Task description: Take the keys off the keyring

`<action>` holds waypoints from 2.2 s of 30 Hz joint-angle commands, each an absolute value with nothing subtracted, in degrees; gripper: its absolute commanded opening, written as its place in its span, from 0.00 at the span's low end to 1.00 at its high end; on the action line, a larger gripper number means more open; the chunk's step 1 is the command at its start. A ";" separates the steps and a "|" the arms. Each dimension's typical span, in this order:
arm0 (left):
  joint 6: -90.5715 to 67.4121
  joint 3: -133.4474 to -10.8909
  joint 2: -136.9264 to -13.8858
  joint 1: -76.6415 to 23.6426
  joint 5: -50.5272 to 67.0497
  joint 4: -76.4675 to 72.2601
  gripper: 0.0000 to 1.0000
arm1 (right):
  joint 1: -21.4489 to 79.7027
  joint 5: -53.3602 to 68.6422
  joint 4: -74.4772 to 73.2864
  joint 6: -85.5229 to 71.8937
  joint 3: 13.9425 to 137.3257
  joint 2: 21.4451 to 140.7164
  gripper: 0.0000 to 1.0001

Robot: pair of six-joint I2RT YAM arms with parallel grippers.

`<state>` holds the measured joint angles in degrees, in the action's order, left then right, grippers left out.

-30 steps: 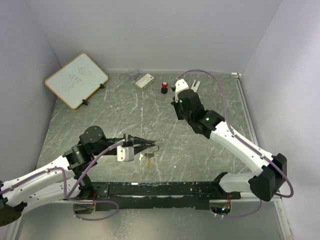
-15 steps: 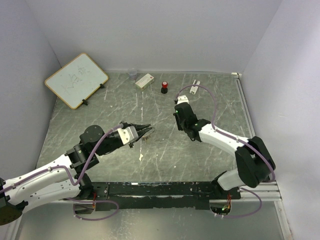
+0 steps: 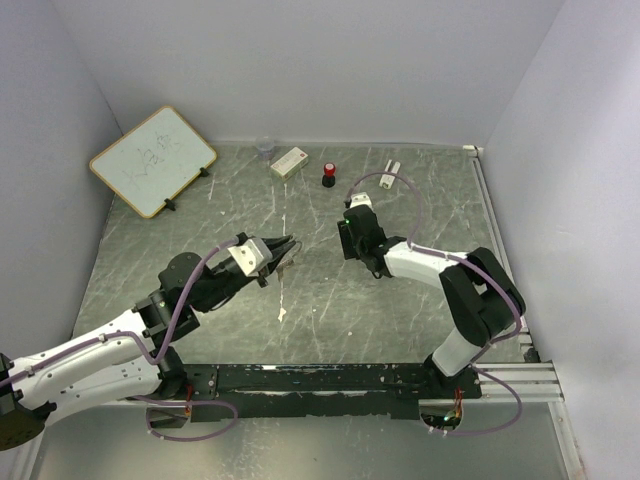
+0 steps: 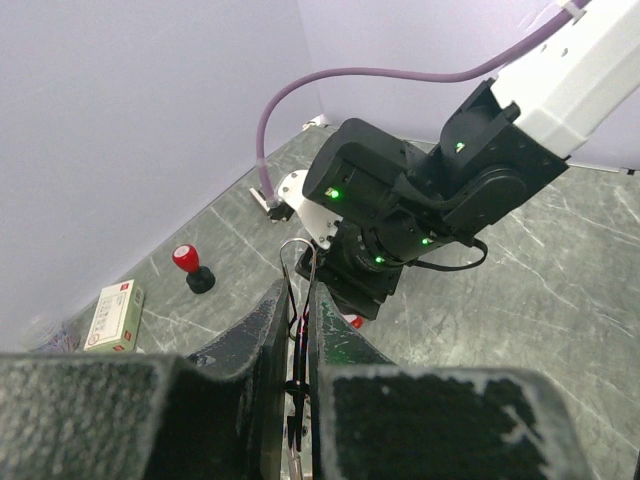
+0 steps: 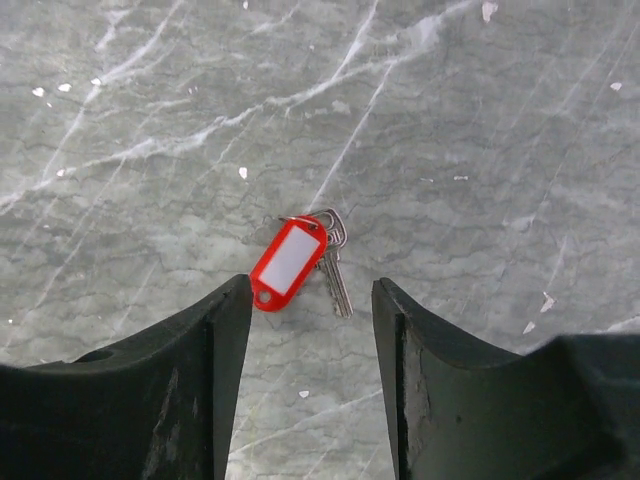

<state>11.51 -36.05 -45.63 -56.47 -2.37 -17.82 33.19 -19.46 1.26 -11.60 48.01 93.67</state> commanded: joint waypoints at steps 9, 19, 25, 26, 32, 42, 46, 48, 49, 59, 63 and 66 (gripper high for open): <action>10.19 -37.33 -48.45 -56.51 -6.84 -22.75 0.07 | 32.94 -2.92 11.53 -11.19 37.52 72.47 0.51; 7.14 -39.78 -52.99 -56.47 -6.80 -26.53 0.07 | 37.71 7.86 24.80 -12.26 24.84 57.51 0.48; 5.94 -40.87 -55.20 -56.43 -6.42 -28.63 0.07 | 47.37 2.48 30.11 -7.90 21.45 57.06 0.45; 5.75 -41.09 -55.48 -56.43 -6.56 -28.70 0.07 | 48.54 1.66 31.03 -7.60 21.05 57.38 0.45; 5.49 -42.25 -55.90 -56.45 -8.16 -28.08 0.07 | 50.79 0.39 34.69 -7.13 19.86 59.01 0.45; 4.39 -42.20 -57.26 -56.43 -8.89 -29.64 0.07 | 53.78 -4.08 36.94 -5.52 22.15 64.07 0.45; 4.29 -42.37 -57.47 -56.45 -8.37 -29.39 0.07 | 54.09 -4.76 36.57 -5.58 23.47 65.72 0.47; 4.13 -42.32 -57.34 -56.43 -8.48 -29.36 0.07 | 54.07 -4.88 36.61 -5.53 23.81 66.38 0.47; 4.13 -42.20 -57.31 -56.43 -8.52 -29.40 0.07 | 54.09 -4.91 36.72 -5.54 23.96 66.74 0.47; 3.38 -41.89 -56.96 -56.43 -9.19 -29.22 0.08 | 54.79 -4.87 38.94 -5.63 25.94 70.14 0.47; 3.43 -41.89 -57.12 -56.43 -9.31 -29.26 0.07 | 55.63 -4.94 39.09 -5.37 26.97 71.21 0.46; 3.27 -41.77 -57.31 -56.43 -9.42 -29.33 0.07 | 56.04 -5.28 39.11 -5.18 27.41 71.79 0.46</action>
<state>4.01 -39.94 -57.76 -56.47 -8.16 -26.48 55.29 -4.54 36.62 -6.13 25.50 71.09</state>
